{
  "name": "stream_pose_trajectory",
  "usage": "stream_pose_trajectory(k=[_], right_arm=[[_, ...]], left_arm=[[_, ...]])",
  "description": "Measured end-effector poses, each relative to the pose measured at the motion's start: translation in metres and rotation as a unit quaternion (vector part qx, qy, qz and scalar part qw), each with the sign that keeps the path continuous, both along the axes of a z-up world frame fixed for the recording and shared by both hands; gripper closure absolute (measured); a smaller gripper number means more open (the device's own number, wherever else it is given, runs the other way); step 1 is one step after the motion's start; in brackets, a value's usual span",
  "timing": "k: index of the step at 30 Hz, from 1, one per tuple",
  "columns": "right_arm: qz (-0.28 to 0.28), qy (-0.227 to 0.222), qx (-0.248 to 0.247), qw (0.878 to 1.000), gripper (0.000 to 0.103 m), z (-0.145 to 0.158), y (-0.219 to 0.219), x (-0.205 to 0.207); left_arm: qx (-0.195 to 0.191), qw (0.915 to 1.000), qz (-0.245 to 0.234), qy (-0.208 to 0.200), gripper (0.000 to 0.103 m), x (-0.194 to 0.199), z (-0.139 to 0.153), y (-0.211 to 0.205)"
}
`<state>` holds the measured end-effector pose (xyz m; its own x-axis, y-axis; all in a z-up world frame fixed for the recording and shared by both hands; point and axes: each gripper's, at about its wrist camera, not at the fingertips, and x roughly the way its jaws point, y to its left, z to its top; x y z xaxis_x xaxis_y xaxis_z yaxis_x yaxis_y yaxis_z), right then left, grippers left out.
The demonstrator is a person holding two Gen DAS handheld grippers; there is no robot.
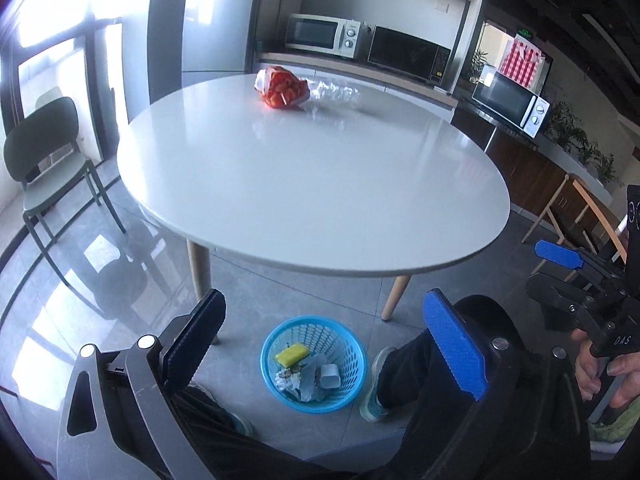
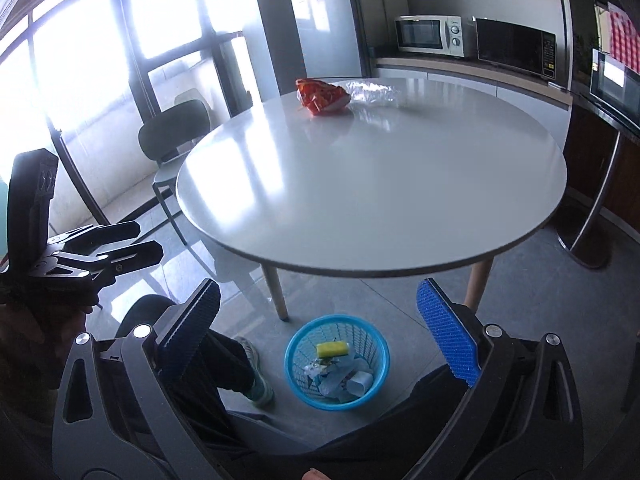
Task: Collect trash
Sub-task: 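Raise both tools back toward the table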
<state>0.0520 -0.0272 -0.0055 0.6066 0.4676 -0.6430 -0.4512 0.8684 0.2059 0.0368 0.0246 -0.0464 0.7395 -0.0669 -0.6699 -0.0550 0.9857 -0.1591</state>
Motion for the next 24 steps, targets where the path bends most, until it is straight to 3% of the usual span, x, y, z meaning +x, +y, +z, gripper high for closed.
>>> stream_pose_trajectory(k=[12,24], right_arm=[[-0.002,-0.028,0.02,0.999,0.009,0.008,0.012,0.056],[-0.021,-0.028,0.02,0.999,0.009,0.018,0.021,0.136]], left_arm=[[0.022,0.9992,0.001,-0.034,0.006,0.054,0.014,0.01],[0.02,0.9996,0.01,-0.018,0.006,0.111,0.016,0.033]])
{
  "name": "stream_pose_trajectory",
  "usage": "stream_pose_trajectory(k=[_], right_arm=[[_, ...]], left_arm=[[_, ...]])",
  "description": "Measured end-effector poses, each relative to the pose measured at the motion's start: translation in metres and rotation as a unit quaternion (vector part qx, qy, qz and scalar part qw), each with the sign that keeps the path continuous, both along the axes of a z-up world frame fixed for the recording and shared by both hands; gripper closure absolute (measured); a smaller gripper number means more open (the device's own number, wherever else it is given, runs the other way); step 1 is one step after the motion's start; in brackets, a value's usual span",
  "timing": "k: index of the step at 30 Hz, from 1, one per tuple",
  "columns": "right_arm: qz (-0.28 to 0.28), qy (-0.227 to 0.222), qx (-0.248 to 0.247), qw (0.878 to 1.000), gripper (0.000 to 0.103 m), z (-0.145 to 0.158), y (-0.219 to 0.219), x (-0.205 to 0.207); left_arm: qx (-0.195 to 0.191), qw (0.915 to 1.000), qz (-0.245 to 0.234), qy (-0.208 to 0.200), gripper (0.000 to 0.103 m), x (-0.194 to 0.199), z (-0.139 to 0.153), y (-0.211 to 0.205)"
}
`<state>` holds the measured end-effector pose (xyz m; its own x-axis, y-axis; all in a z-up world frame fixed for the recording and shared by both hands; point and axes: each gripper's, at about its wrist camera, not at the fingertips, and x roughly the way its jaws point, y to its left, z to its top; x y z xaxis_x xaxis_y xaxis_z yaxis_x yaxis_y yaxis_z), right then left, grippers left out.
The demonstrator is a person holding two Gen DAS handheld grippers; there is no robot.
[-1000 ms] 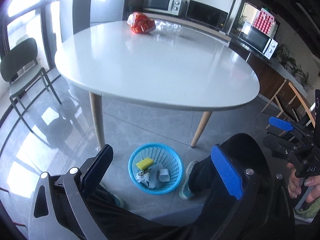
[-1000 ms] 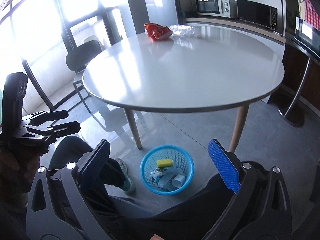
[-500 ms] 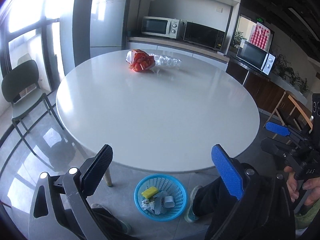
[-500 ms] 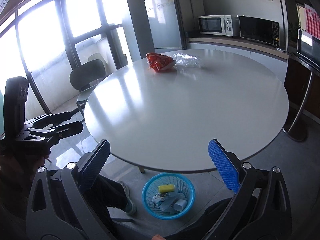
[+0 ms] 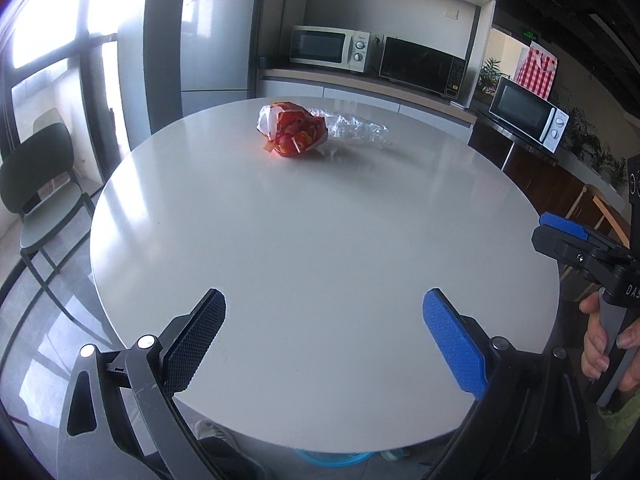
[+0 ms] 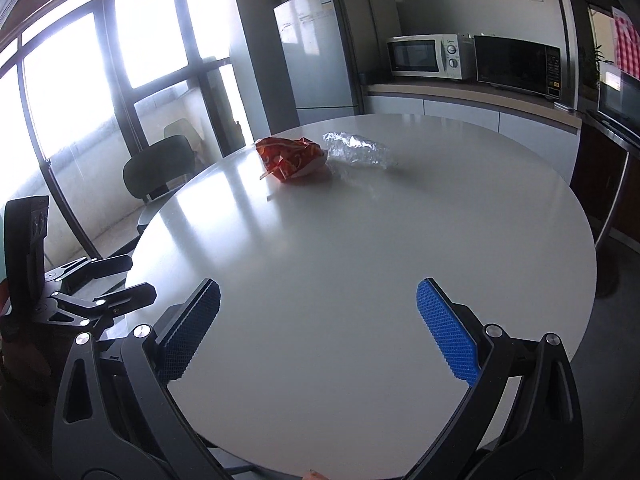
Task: Collect trash
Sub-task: 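Raise both tools back toward the table, then grasp the red snack bag with the left tool while the right tool grasps the clear plastic bag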
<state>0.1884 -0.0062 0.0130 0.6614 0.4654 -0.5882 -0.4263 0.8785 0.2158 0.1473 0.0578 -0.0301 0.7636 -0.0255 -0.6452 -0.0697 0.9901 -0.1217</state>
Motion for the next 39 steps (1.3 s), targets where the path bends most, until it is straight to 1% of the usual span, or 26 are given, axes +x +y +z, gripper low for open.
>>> stream_pose_trajectory(k=[2,6,10,14,17,22,24,27,29,32,33,36,39], right_arm=[[0.0,0.001,-0.002,1.0,0.009,0.005,0.003,0.011],[-0.01,-0.005,-0.002,1.0,0.009,0.016,0.004,0.035],[-0.012,-0.001,-0.009,1.0,0.009,0.024,0.003,0.064],[-0.014,-0.002,-0.024,1.0,0.009,0.03,0.004,0.09],[-0.015,0.004,-0.028,0.999,0.009,0.032,0.005,0.111],[-0.001,0.015,-0.041,0.999,0.009,0.031,0.017,0.146],[0.006,0.024,-0.044,0.999,0.009,0.03,0.024,0.163],[0.011,0.034,-0.054,0.998,0.009,0.026,0.033,0.191],[0.014,0.043,-0.062,0.997,0.009,0.022,0.041,0.208],[0.016,0.048,-0.07,0.996,0.011,0.017,0.049,0.233],[0.016,0.051,-0.073,0.996,0.011,0.015,0.052,0.24],[0.026,0.064,-0.083,0.994,0.017,0.007,0.063,0.263],[0.049,0.092,-0.084,0.991,0.02,-0.004,0.074,0.283]], left_arm=[[-0.005,0.9999,0.009,-0.011,0.006,0.008,0.01,0.008],[-0.006,0.9994,0.028,-0.019,0.006,0.029,0.027,0.022],[-0.016,0.9989,0.041,-0.016,0.006,0.049,0.038,0.036],[-0.008,0.9989,0.044,-0.013,0.006,0.069,0.047,0.041],[0.01,0.9989,0.044,-0.011,0.006,0.085,0.051,0.04],[0.042,0.9986,0.029,-0.012,0.006,0.11,0.057,0.035],[0.059,0.9979,0.025,-0.007,0.006,0.122,0.058,0.034],[0.071,0.9972,0.023,0.002,0.006,0.142,0.059,0.034],[0.087,0.9961,0.012,0.009,0.006,0.159,0.058,0.032],[0.145,0.989,-0.012,0.026,0.006,0.187,0.054,0.023],[0.159,0.9865,-0.019,0.034,0.006,0.195,0.051,0.022],[0.181,0.9811,-0.036,0.056,0.007,0.216,0.042,0.023],[0.198,0.9765,-0.049,0.07,0.009,0.23,0.037,0.021]])
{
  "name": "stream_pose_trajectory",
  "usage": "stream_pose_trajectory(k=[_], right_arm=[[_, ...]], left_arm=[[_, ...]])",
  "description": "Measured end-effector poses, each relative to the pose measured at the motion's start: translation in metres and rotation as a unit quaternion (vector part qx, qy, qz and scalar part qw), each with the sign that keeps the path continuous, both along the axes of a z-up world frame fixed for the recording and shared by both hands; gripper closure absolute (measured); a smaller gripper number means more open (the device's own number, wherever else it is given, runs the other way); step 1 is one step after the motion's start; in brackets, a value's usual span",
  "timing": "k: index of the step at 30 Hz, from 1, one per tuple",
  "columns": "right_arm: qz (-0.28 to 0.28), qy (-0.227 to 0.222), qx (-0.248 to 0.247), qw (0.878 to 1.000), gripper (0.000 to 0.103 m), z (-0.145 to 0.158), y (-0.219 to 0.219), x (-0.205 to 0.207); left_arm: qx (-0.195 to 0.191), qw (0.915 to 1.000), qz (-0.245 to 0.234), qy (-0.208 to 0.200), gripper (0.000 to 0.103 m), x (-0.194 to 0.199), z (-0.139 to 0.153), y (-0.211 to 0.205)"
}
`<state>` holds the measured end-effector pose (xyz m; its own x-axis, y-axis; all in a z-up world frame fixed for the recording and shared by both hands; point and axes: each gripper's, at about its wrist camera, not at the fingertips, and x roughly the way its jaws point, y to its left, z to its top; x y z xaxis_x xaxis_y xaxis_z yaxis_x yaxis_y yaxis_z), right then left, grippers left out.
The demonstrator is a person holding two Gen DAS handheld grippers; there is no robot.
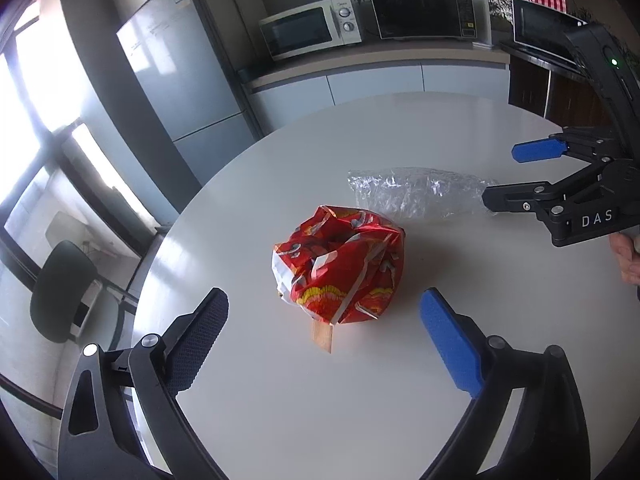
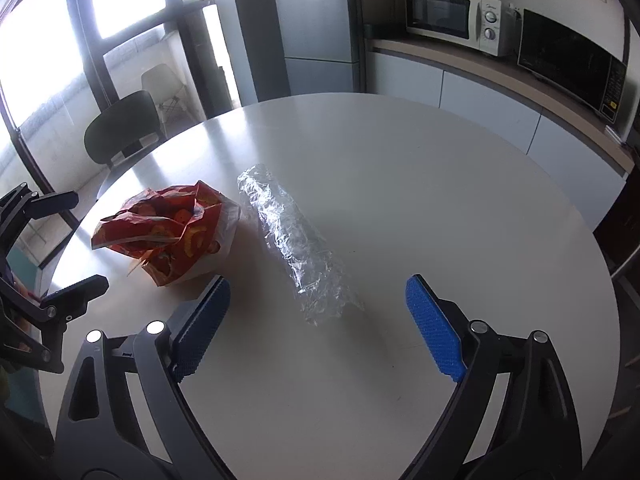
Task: Collect trash
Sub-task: 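Grasp the red snack bag with the left tool while the right tool grasps the clear plastic bag, then carry the snack bag and plastic bag down over the wastebasket with both tools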
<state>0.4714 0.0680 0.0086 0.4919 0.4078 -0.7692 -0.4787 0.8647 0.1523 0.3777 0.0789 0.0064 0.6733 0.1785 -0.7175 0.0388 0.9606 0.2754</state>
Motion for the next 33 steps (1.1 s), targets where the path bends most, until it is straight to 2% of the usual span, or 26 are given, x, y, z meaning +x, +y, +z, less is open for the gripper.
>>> stream_pose_trajectory(k=[3,5,7,8,11,13,14,16,18,20,23,27,33], right_arm=[[0.002,0.02,0.004,1.0,0.025,-0.009,0.006,0.021],[0.002,0.026,-0.009,1.0,0.034,-0.015,0.012,0.028],[0.013,0.036,-0.013,0.999,0.037,-0.023,0.017,0.031],[0.016,0.042,-0.012,0.999,0.044,-0.027,0.019,0.033],[0.009,0.049,-0.023,0.999,0.058,-0.037,0.019,0.036],[0.011,0.045,-0.021,0.999,0.062,-0.039,0.019,0.034],[0.01,0.041,-0.022,0.999,0.066,-0.039,0.019,0.032],[0.01,0.038,-0.021,0.999,0.069,-0.038,0.018,0.027],[0.01,0.041,-0.009,0.999,0.071,-0.037,0.015,0.021],[0.011,0.037,0.001,0.999,0.072,-0.034,0.012,0.011],[0.014,0.024,0.006,1.0,0.073,-0.027,0.01,-0.009],[0.013,0.007,0.004,1.0,0.073,-0.014,0.005,-0.038],[0.001,-0.009,0.02,1.0,0.073,0.005,-0.014,-0.097]], left_arm=[[0.014,0.9997,-0.018,0.007,0.012,0.012,-0.002,-0.002],[0.023,0.9992,-0.03,0.013,0.022,0.02,-0.005,-0.003],[0.014,0.9974,-0.065,0.026,0.028,0.025,-0.011,-0.008],[0.019,0.9968,-0.071,0.03,0.038,0.027,-0.016,-0.009],[0.03,0.997,-0.065,0.03,0.054,0.028,-0.023,-0.008],[0.016,0.9973,-0.068,0.023,0.063,0.024,-0.021,-0.007],[0.008,0.9972,-0.07,0.024,0.078,0.022,-0.021,-0.007],[0.008,0.9974,-0.067,0.026,0.085,0.017,-0.022,-0.008],[0.008,0.9983,-0.054,0.021,0.089,0.01,-0.021,-0.006],[-0.015,0.9991,-0.035,0.016,0.092,0.003,-0.016,-0.001],[-0.055,0.9984,-0.006,0.005,0.093,-0.018,-0.008,0.005],[-0.067,0.9977,0.015,-0.006,0.093,-0.048,-0.003,0.002],[-0.126,0.9911,0.014,-0.041,0.094,-0.105,0.012,-0.001]])
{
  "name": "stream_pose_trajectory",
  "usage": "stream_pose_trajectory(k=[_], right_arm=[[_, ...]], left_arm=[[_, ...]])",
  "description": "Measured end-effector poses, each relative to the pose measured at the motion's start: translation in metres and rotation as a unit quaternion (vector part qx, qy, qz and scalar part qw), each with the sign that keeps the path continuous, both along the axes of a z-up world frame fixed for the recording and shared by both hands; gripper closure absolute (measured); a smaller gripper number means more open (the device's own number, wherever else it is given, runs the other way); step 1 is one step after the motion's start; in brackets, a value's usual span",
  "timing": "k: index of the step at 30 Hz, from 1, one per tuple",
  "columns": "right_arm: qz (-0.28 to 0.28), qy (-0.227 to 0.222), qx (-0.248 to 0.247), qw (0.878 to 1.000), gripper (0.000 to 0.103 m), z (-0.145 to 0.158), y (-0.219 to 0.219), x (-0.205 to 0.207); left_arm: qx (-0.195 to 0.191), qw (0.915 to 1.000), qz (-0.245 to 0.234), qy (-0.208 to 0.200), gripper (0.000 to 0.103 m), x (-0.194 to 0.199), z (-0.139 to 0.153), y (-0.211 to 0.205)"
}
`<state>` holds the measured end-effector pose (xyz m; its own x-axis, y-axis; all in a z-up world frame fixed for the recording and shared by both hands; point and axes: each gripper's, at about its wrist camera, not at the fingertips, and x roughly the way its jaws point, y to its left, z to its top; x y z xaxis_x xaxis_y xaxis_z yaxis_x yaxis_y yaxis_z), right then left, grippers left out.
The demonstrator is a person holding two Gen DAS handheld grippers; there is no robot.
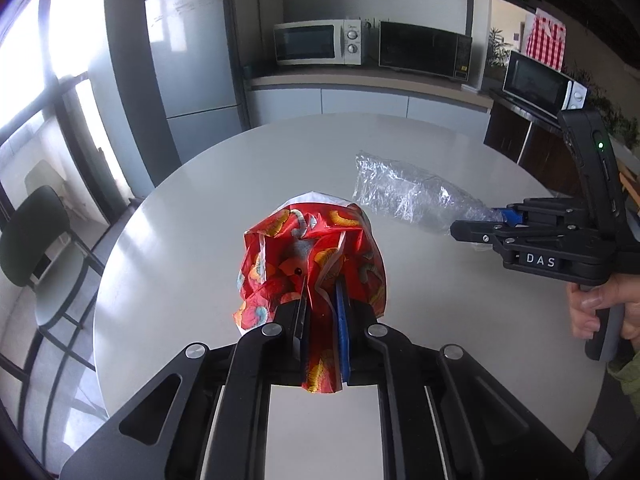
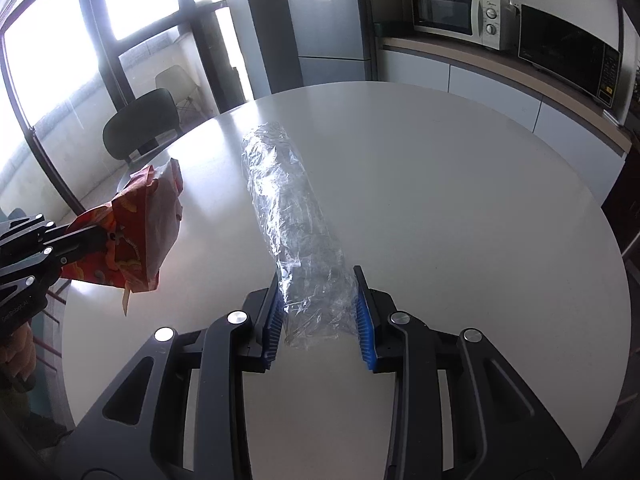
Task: Collect trash
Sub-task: 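Carry the snack bag and plastic bag down over the wastebasket with both tools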
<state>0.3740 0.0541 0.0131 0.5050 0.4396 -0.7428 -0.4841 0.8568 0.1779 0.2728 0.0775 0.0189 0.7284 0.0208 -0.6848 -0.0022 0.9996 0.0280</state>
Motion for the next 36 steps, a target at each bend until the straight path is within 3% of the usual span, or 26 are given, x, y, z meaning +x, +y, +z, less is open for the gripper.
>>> stream_pose_trajectory(k=[17,28,36], right_arm=[[-0.013,-0.027,0.032,0.999,0.073,-0.01,-0.05,-0.18],[0.017,-0.041,0.03,0.999,0.073,-0.01,-0.066,-0.273],[0.041,-0.019,0.029,0.999,0.073,-0.018,-0.079,-0.326]], left_arm=[[-0.132,0.9903,0.023,-0.038,0.094,-0.15,-0.031,-0.014],[-0.145,0.9884,-0.009,-0.045,0.094,-0.228,-0.029,-0.035],[-0.146,0.989,-0.02,-0.016,0.094,-0.268,-0.052,-0.039]])
